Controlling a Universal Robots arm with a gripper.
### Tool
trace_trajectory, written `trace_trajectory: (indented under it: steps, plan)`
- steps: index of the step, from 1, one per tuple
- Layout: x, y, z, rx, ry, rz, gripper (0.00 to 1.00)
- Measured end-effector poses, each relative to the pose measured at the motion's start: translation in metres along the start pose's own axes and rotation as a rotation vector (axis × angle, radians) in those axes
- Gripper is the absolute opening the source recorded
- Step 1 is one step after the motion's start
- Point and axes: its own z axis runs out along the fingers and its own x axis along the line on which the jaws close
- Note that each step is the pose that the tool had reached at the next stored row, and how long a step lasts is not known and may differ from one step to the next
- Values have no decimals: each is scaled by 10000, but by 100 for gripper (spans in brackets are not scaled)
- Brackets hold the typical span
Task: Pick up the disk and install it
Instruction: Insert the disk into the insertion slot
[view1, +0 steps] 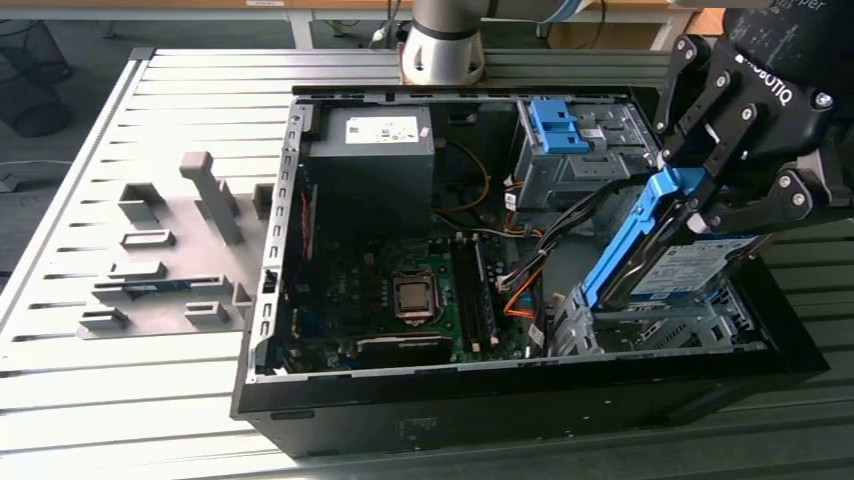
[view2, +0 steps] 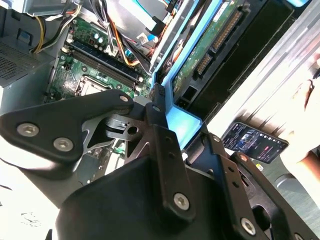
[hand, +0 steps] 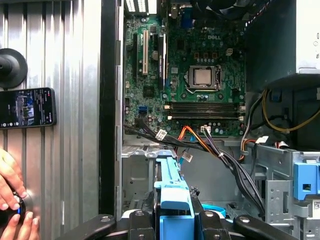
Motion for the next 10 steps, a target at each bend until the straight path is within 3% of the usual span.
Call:
trace_trajectory:
  steps: [10]
  plan:
    - [1, 0, 12, 0, 4, 0, 36]
